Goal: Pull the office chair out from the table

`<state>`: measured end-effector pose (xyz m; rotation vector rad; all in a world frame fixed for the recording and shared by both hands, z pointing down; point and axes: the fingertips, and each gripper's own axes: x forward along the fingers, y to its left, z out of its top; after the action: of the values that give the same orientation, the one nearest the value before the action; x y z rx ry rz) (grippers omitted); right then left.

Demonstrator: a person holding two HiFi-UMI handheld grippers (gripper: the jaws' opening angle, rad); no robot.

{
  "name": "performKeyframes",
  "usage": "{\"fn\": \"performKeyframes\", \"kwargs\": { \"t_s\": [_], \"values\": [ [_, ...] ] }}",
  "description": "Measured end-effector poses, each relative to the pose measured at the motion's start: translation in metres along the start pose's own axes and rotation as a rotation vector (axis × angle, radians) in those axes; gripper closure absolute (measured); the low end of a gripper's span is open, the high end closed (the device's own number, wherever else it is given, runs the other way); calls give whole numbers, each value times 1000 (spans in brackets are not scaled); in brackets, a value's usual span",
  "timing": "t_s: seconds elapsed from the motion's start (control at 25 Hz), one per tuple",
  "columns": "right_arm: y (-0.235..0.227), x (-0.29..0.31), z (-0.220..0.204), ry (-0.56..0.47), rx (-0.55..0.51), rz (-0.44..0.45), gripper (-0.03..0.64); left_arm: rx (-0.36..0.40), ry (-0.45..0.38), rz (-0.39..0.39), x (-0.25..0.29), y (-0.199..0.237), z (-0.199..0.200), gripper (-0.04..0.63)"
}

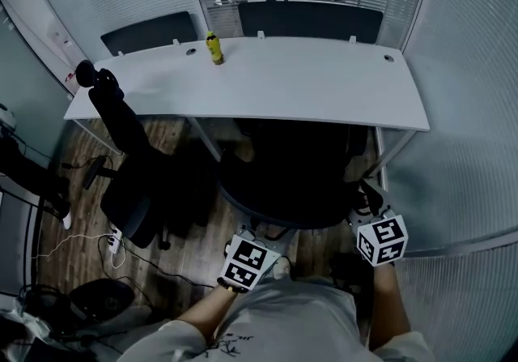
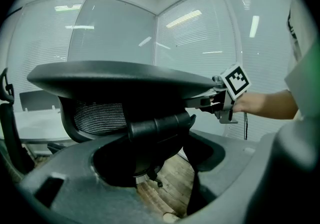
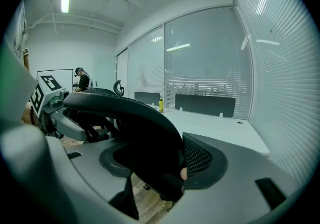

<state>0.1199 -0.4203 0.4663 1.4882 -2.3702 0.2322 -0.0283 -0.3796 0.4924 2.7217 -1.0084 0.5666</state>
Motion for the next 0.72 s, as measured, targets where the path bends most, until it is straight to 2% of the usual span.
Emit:
{"fn": "performKeyframes", "kwargs": {
  "t_s": [0.32, 0.72],
  "values": [
    [-8, -13, -3, 43, -68, 34, 397, -7, 12, 19, -1, -21, 2, 300],
    [-1, -28, -7, 62, -81, 49, 399, -13, 18, 29, -11, -34, -2, 299]
  ]
}}
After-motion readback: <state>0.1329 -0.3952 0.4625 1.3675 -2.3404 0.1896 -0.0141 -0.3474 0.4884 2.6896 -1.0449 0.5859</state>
